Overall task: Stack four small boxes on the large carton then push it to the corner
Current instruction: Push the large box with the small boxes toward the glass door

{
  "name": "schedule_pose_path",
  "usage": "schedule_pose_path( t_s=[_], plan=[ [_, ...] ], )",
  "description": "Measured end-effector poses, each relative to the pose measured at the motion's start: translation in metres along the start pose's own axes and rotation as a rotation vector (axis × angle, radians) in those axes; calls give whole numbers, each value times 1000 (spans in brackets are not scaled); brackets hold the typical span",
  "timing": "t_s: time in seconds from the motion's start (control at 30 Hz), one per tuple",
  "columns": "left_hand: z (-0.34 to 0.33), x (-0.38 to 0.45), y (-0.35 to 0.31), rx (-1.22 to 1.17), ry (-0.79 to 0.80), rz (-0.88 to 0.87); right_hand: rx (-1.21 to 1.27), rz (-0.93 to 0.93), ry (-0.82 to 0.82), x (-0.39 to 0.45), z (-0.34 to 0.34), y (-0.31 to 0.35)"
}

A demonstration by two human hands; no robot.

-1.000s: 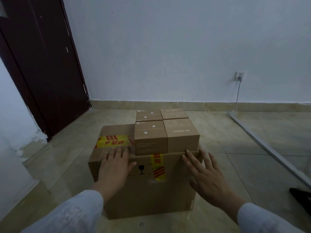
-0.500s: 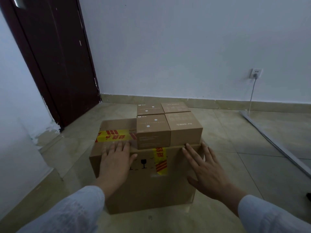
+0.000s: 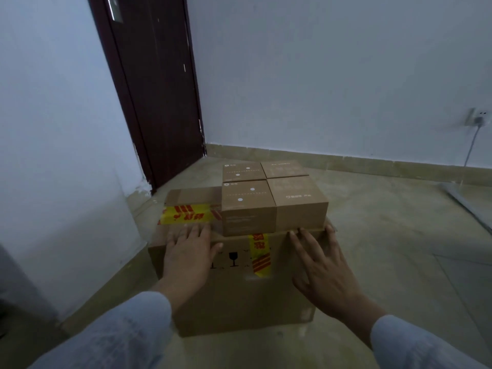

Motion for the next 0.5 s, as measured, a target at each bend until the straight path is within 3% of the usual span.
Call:
schedule_pose_path(
  t_s=[0.5],
  plan=[
    [16, -34, 37, 1, 8, 129, 183, -19, -12, 19, 10, 56]
  ],
)
Point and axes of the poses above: each hand's wrist, its own x-axis towards the middle knuckle, its own z-axis out of the back of the hand, y = z × x, the point moved 5 cm from there along x, towards the middle knuckle, and after that the axes turned 3 degrees about -x, right-handed, at the moved point
